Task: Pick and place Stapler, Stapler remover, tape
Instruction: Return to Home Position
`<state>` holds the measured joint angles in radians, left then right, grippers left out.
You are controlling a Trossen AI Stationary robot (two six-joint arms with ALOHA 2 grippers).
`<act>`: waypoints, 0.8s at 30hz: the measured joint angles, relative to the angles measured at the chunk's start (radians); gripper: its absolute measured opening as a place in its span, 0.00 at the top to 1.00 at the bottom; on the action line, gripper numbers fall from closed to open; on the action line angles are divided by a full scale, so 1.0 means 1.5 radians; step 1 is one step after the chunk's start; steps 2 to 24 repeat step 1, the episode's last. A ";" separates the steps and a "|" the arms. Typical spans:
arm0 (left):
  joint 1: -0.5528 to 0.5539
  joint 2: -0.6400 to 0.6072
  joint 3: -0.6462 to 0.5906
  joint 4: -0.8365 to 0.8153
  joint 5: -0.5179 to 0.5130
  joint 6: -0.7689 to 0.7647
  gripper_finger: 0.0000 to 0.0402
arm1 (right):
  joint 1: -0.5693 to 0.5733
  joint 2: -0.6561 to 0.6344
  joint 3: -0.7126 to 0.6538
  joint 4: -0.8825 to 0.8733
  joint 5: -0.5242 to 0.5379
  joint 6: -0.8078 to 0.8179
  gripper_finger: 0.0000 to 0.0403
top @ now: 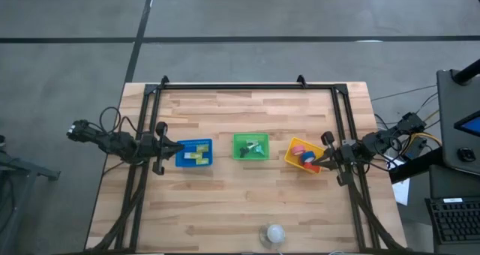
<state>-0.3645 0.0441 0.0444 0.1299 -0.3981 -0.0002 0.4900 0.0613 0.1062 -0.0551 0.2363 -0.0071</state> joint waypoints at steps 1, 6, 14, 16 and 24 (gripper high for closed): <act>0.000 0.000 0.000 0.000 0.000 0.000 0.93 | 0.000 0.000 0.000 0.000 0.000 0.001 0.98; 0.000 0.000 0.000 0.000 0.000 0.000 0.93 | 0.000 0.000 0.000 0.000 0.000 0.001 0.98; 0.000 0.000 0.000 0.000 0.000 0.000 0.93 | 0.000 0.000 0.000 0.000 0.000 0.001 0.98; 0.000 0.000 0.000 0.000 0.000 0.000 0.93 | 0.000 0.000 0.000 0.000 0.000 0.001 0.98; 0.000 0.000 0.000 0.000 0.000 0.000 0.93 | 0.000 0.000 0.000 0.000 0.000 0.001 0.98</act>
